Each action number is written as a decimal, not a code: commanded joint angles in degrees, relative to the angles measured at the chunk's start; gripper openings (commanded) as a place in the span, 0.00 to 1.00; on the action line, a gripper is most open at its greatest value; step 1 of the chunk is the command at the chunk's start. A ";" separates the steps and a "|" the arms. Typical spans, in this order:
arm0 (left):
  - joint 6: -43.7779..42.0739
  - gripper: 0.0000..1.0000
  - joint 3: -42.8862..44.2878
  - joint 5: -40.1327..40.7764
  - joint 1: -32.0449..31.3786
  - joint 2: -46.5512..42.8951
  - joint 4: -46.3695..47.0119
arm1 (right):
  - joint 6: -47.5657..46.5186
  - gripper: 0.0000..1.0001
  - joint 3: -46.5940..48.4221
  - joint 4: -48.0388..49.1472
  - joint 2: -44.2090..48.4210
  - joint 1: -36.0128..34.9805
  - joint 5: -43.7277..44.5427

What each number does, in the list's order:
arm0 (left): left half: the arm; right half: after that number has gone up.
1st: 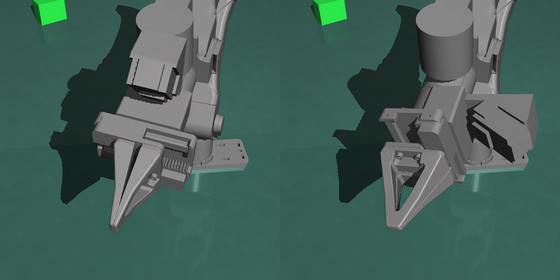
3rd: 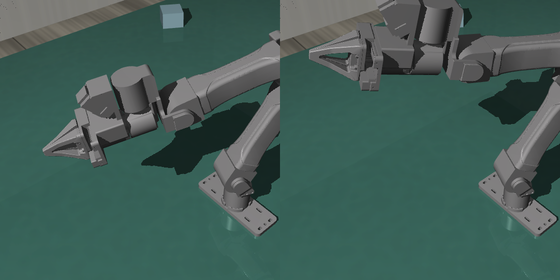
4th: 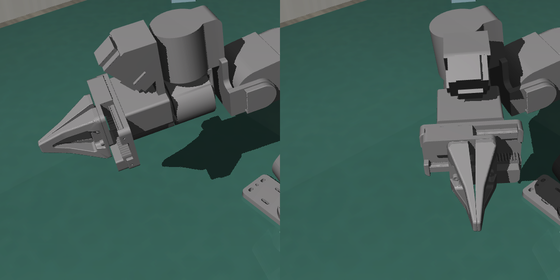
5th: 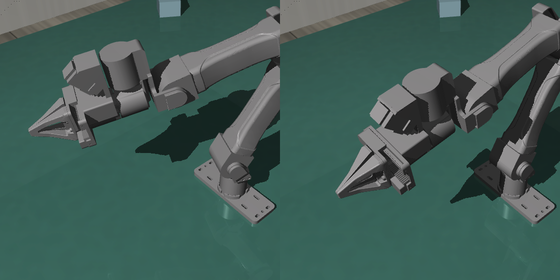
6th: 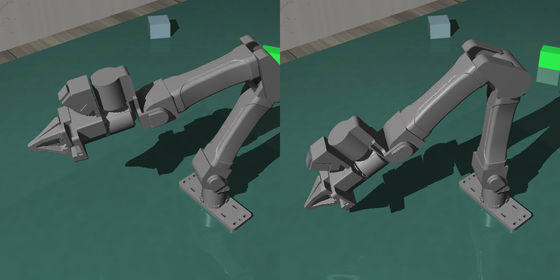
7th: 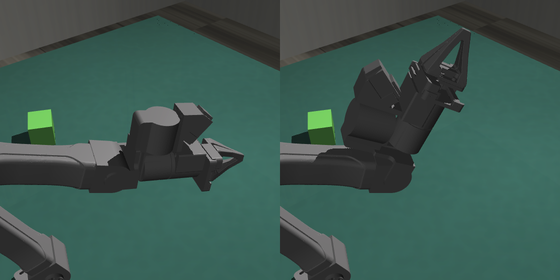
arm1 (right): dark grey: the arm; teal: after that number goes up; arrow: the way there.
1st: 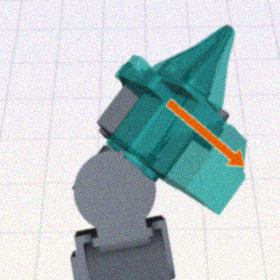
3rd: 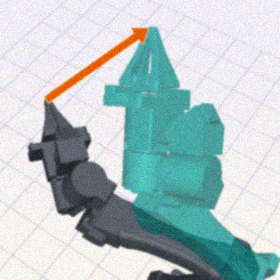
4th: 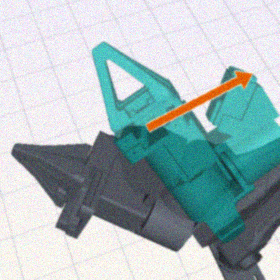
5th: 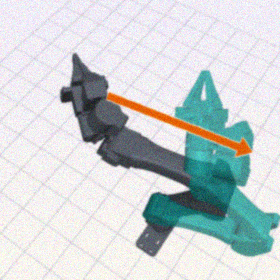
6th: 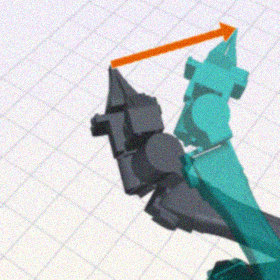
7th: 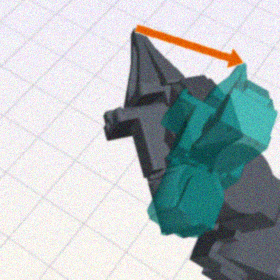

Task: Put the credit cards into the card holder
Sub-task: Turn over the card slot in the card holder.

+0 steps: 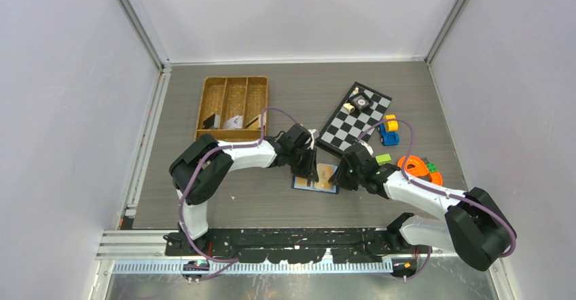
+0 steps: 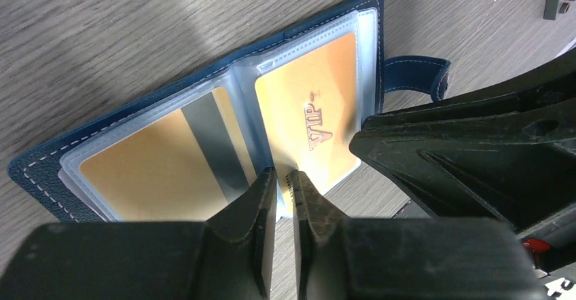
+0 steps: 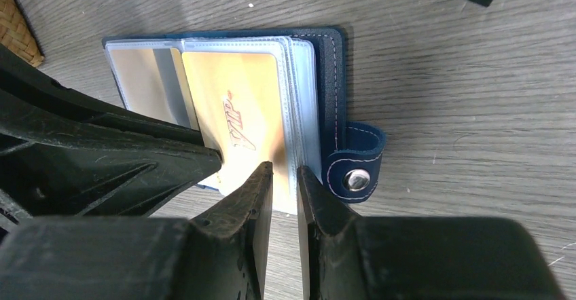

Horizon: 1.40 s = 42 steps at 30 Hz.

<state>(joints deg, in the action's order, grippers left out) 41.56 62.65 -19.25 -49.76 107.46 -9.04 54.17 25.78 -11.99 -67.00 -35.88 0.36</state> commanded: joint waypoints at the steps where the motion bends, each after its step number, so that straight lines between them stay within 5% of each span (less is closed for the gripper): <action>1: -0.10 0.11 -1.35 -0.28 -0.17 0.18 2.28 | 0.69 0.25 -1.11 1.88 0.36 0.14 -1.74; 5: 0.96 0.00 -2.85 -2.01 0.05 -0.35 5.20 | 0.68 0.25 -1.81 2.88 0.70 0.92 -3.11; 21: 4.58 0.00 -8.25 -9.98 2.16 -1.38 17.18 | -0.35 0.25 -5.57 6.99 2.99 5.60 -10.37; 42: 5.46 0.00 -9.63 -13.71 3.13 -1.44 21.08 | -0.71 0.24 -7.74 14.42 6.56 6.78 -16.80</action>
<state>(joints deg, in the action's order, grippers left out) 46.35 53.34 -29.93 -46.26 107.26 7.70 53.60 17.78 -1.78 -62.19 -29.02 -13.26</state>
